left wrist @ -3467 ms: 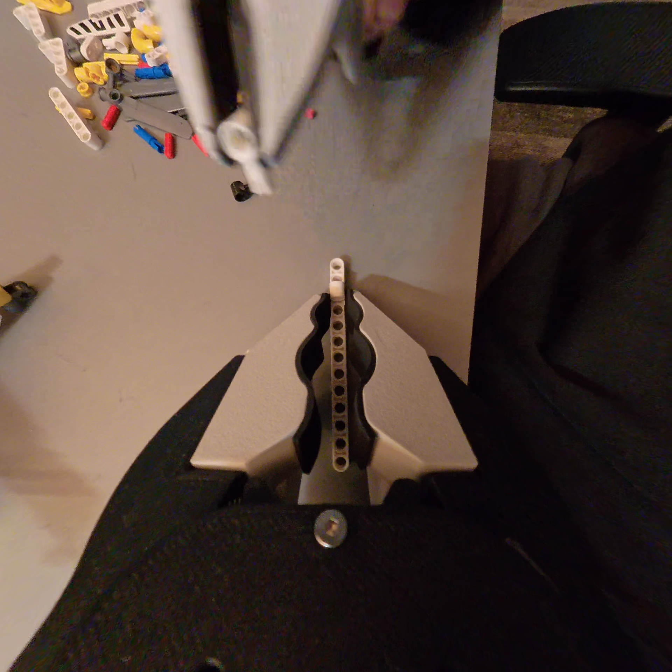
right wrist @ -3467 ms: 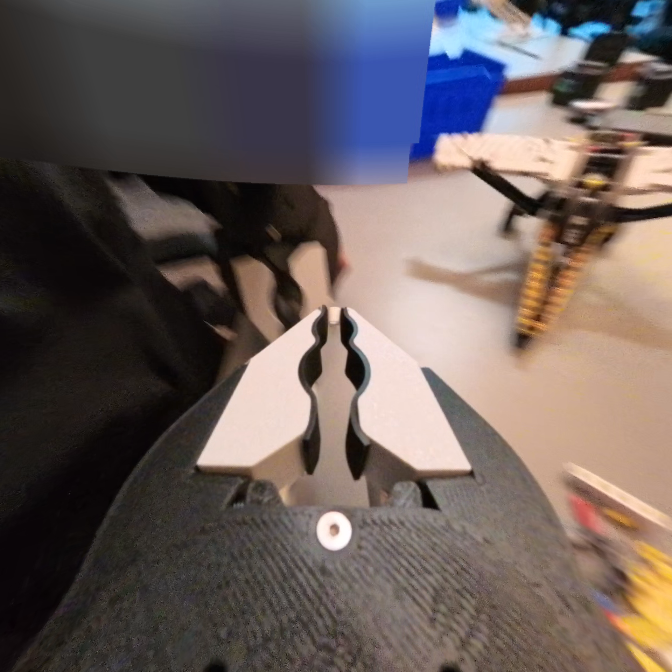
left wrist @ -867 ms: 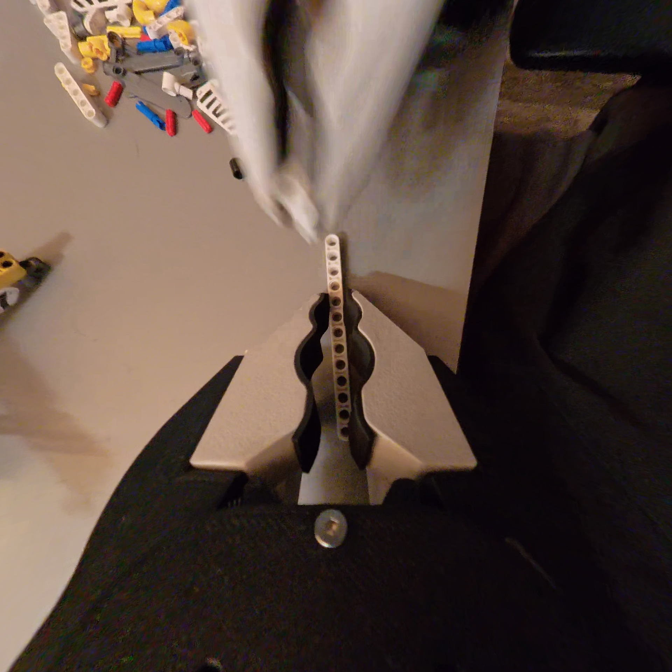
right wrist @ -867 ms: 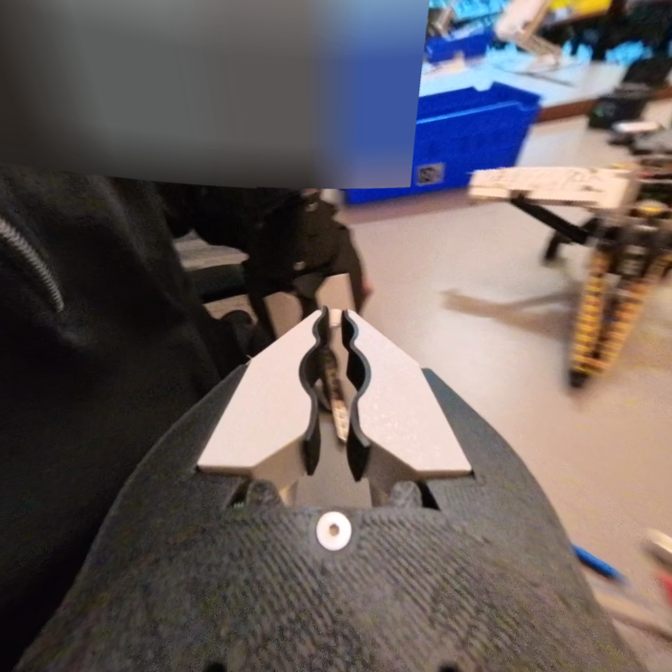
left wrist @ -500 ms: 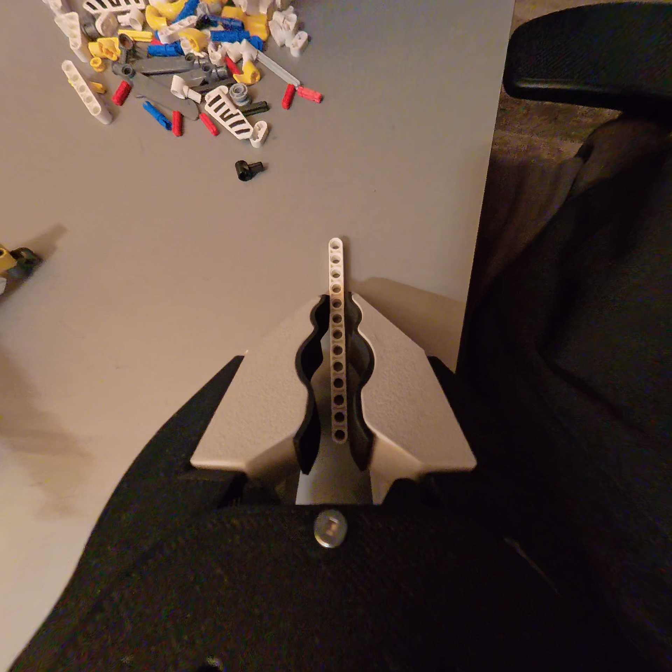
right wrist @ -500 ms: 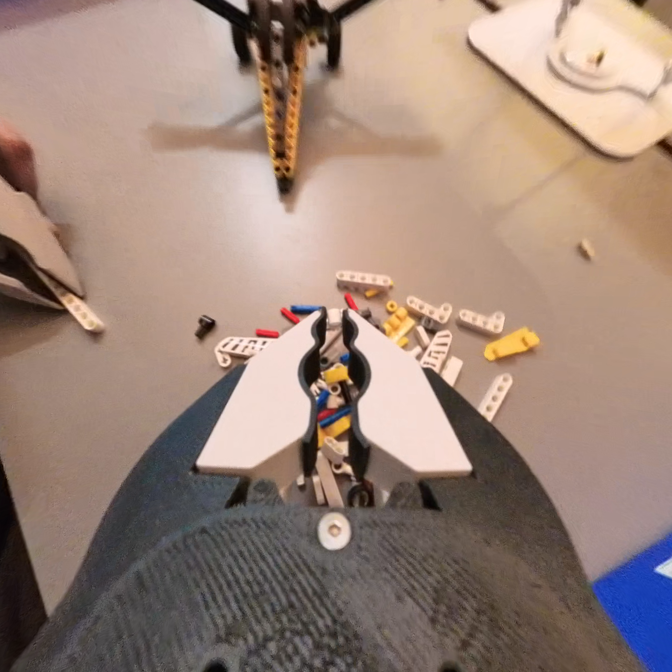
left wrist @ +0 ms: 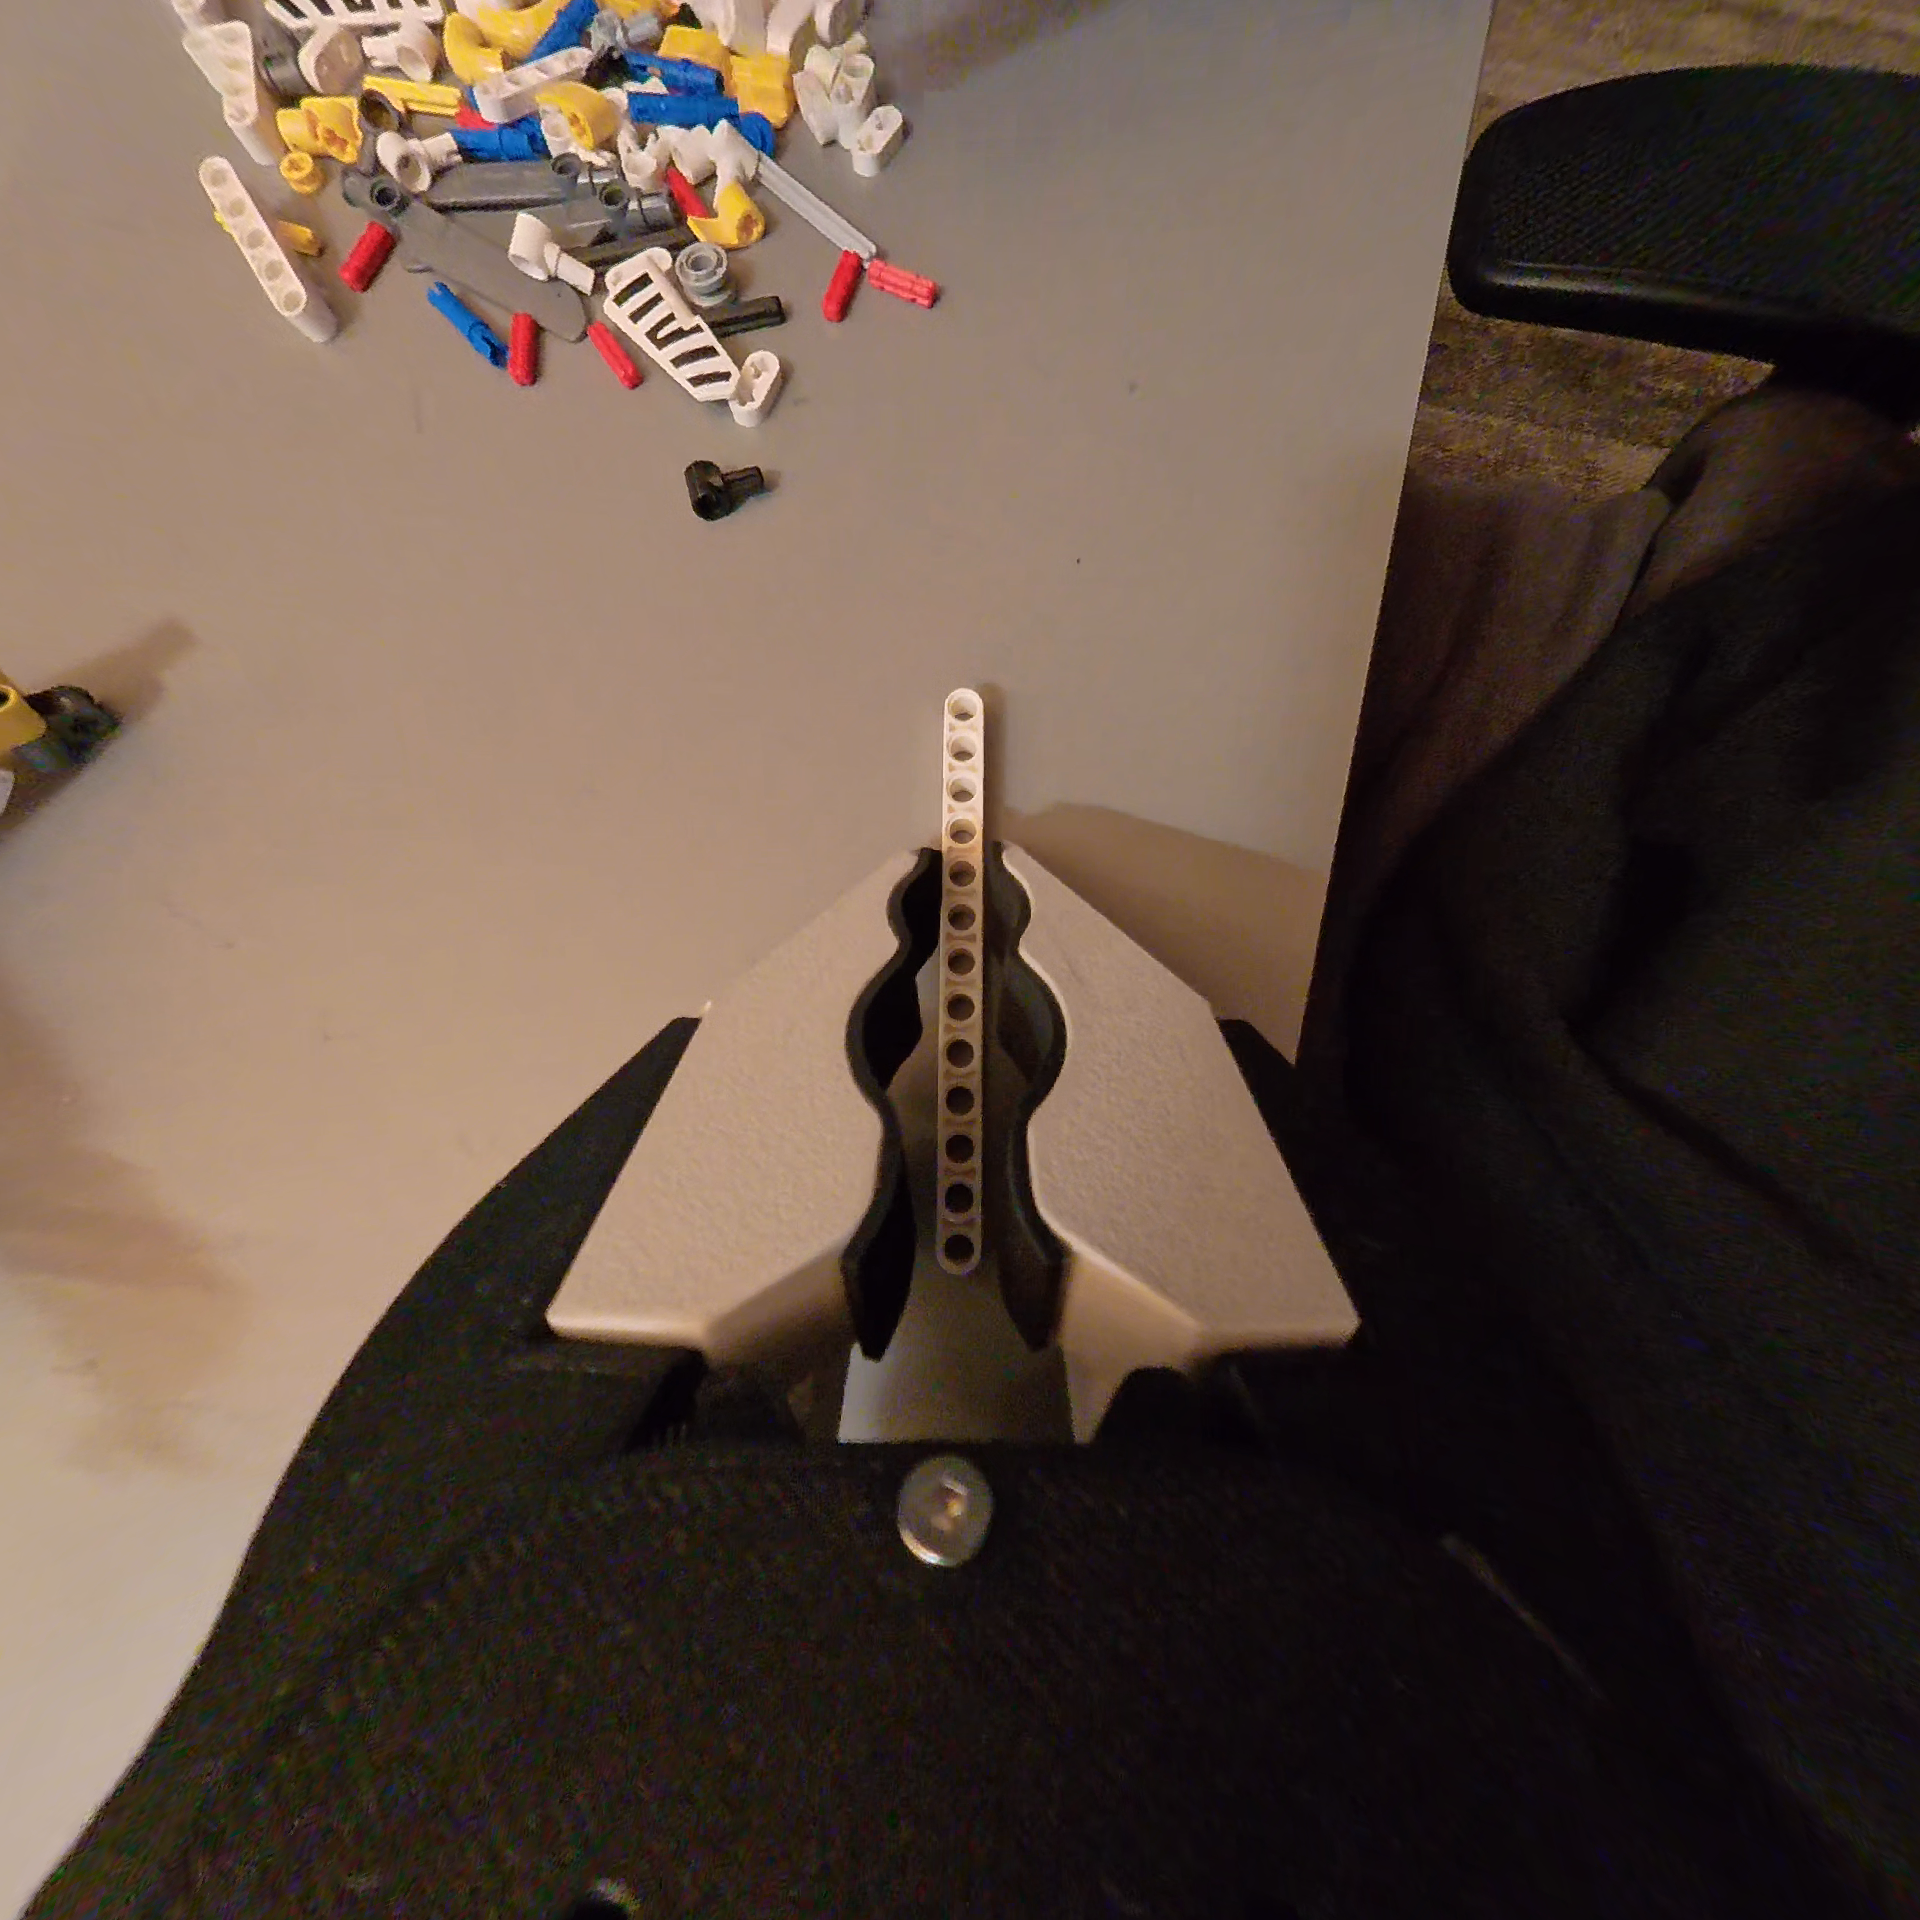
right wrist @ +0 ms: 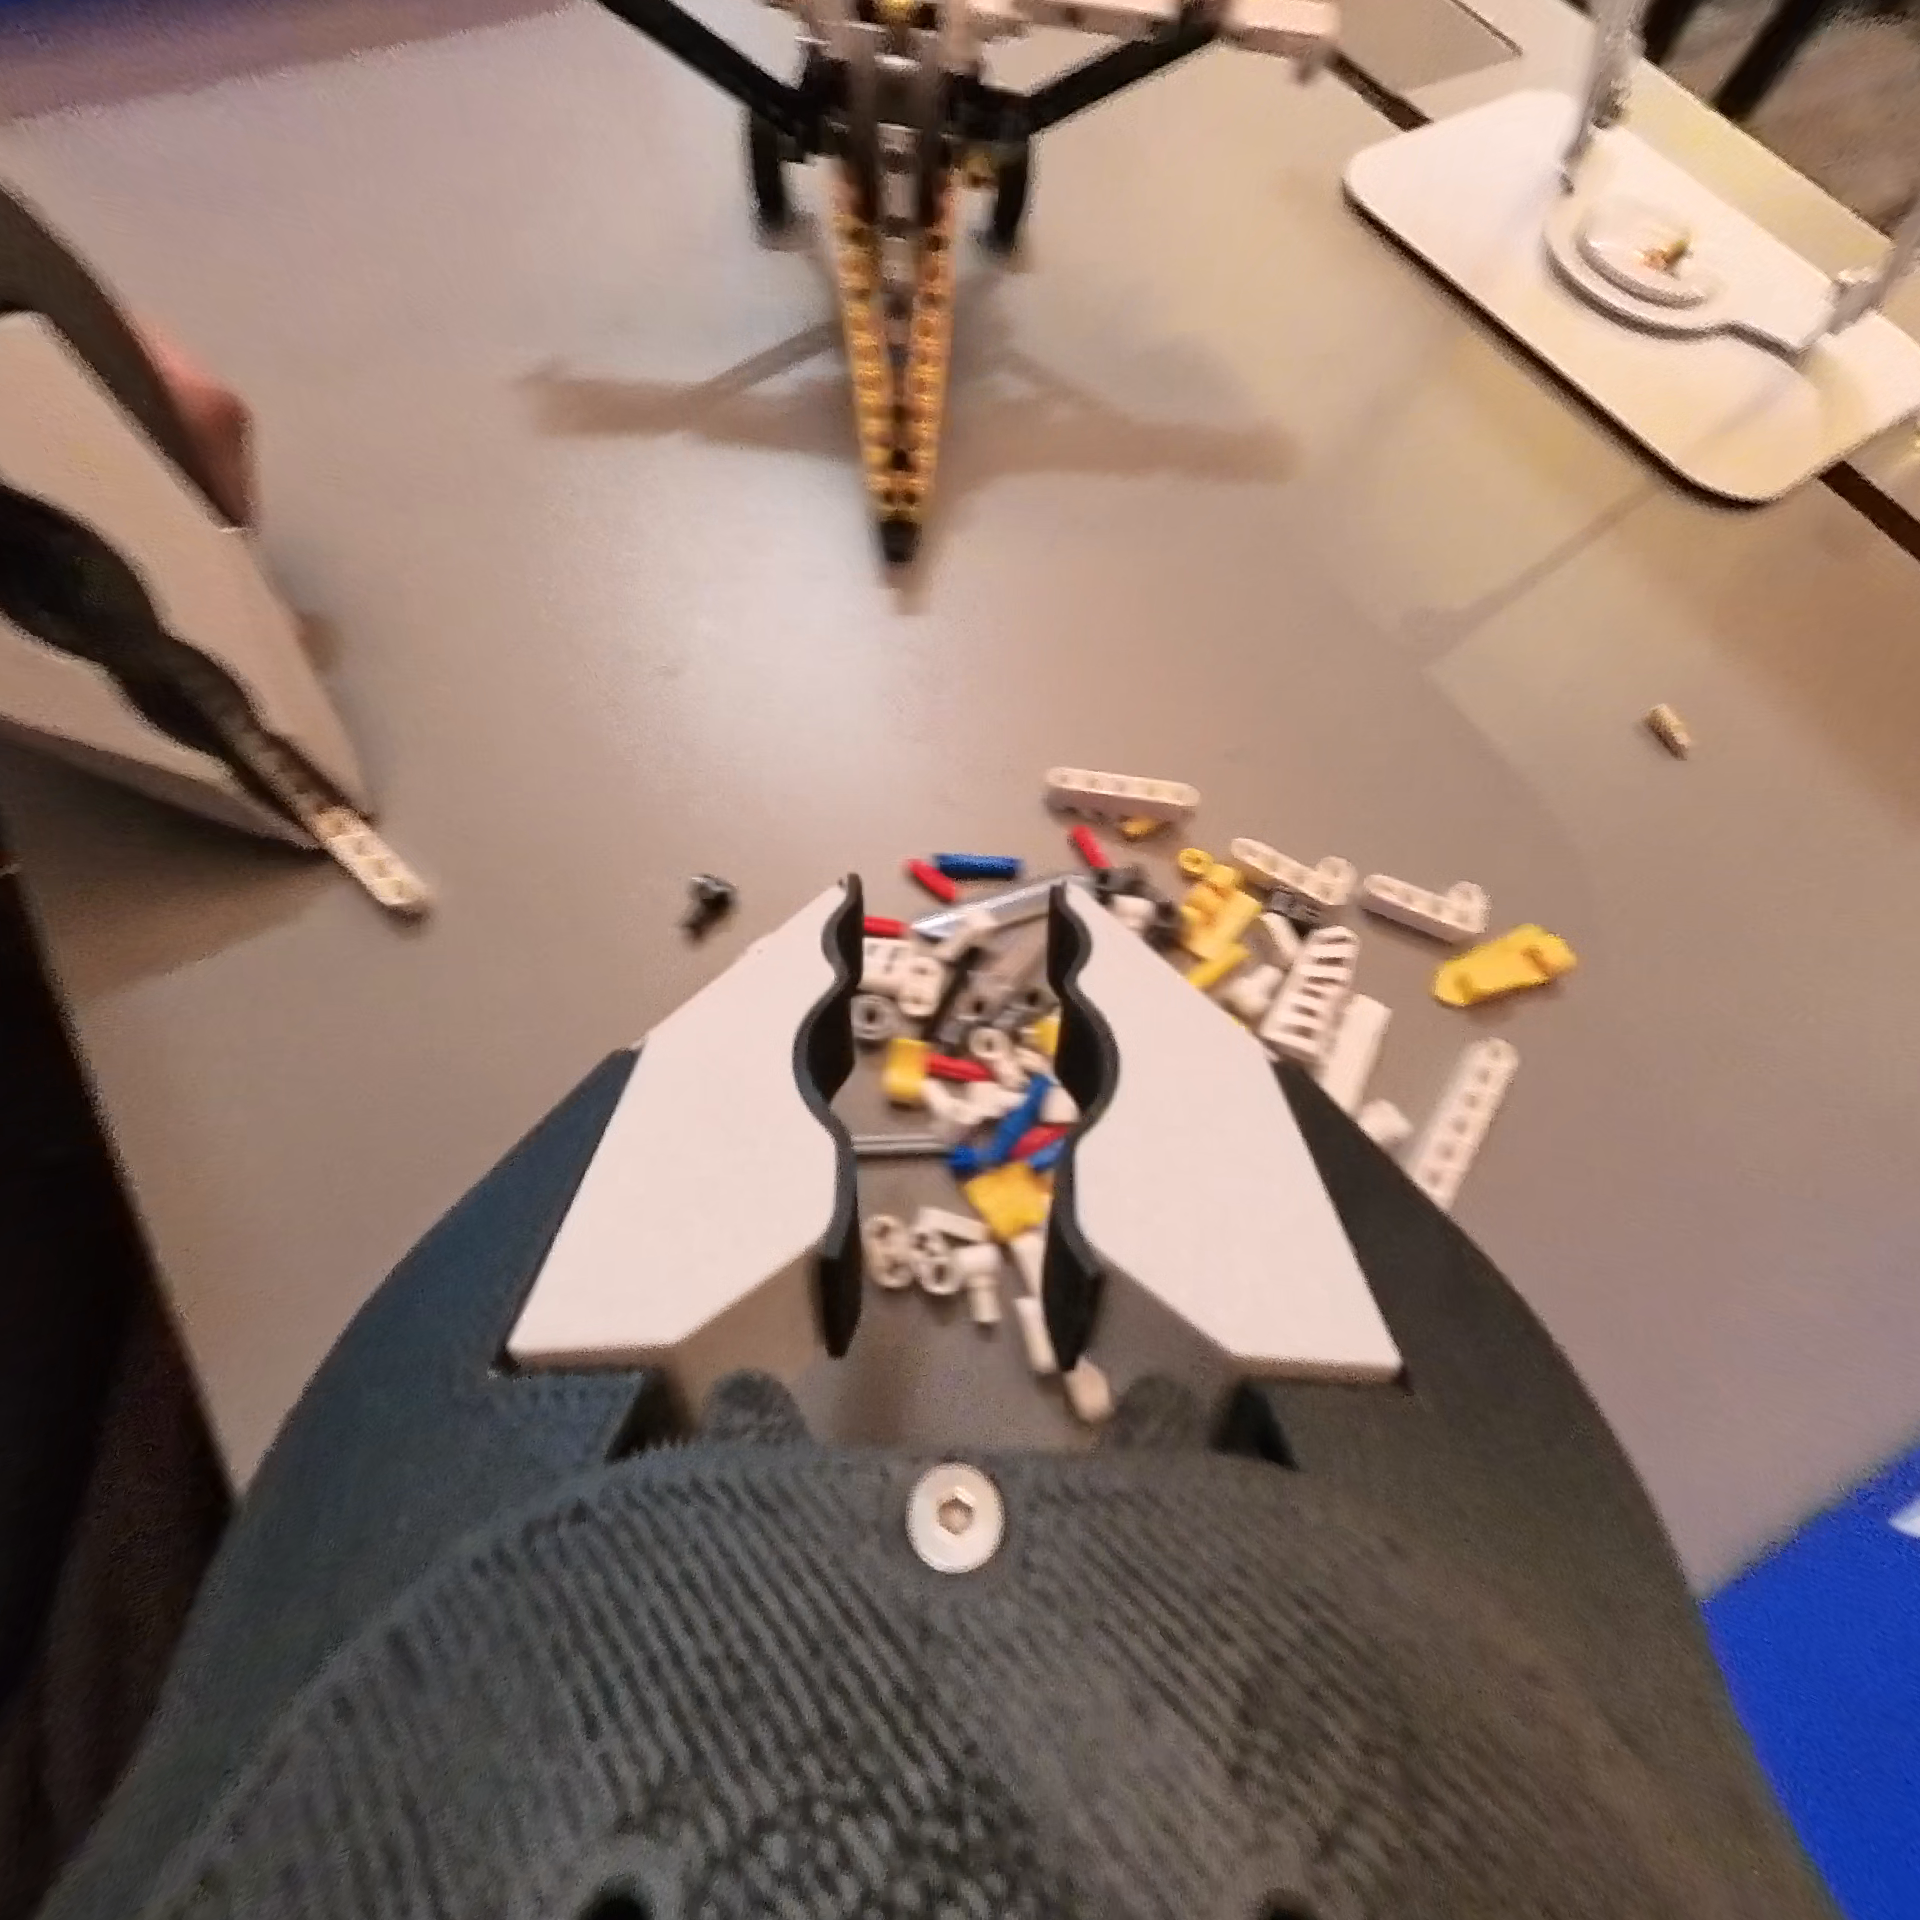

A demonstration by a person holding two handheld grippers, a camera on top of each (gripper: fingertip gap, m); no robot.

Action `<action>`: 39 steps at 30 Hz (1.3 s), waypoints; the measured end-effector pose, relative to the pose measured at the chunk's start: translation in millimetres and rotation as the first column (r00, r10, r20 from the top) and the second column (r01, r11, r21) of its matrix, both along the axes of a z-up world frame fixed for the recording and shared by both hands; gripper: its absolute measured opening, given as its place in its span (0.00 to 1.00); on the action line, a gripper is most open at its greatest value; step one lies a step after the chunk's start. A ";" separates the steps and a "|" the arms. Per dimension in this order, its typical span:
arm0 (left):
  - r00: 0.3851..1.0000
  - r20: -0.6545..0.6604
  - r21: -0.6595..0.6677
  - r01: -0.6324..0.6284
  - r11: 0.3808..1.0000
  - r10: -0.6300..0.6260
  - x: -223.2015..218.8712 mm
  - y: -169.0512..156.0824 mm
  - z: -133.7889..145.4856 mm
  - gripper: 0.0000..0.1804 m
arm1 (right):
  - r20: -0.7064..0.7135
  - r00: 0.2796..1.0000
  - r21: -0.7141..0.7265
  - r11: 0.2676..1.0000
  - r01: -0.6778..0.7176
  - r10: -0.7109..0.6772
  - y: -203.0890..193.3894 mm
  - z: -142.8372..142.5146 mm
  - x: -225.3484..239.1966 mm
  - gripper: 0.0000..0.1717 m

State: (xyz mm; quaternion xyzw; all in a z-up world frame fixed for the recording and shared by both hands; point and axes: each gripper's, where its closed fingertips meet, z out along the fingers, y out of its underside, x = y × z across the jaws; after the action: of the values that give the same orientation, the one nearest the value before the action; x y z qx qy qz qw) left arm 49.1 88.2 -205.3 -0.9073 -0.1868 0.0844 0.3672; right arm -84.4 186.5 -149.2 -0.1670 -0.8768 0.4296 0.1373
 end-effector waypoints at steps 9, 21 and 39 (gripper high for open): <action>0.998 -0.026 0.119 -0.051 0.992 0.055 5.0 -6.8 36.2 0.11 | 0.189 0.888 -0.039 0.907 -0.420 0.420 -73.2 -34.4 126.9 0.24; 0.896 0.107 0.288 -0.443 0.849 0.431 26.0 -96.8 50.9 0.12 | 0.209 0.872 0.037 0.888 -0.459 0.442 -93.1 -52.8 124.6 0.05; 0.900 0.178 0.600 -0.420 0.681 0.398 39.8 -76.2 71.1 0.10 | -0.228 0.624 0.172 0.600 0.781 -0.747 137.0 -28.3 -79.9 0.03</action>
State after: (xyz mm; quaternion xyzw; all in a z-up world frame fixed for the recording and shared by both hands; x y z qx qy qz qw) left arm 88.9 12.0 -134.2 -0.6698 -0.4075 0.0826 0.6153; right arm -164.2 323.5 -177.6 -0.4786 -0.7565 0.2228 0.3860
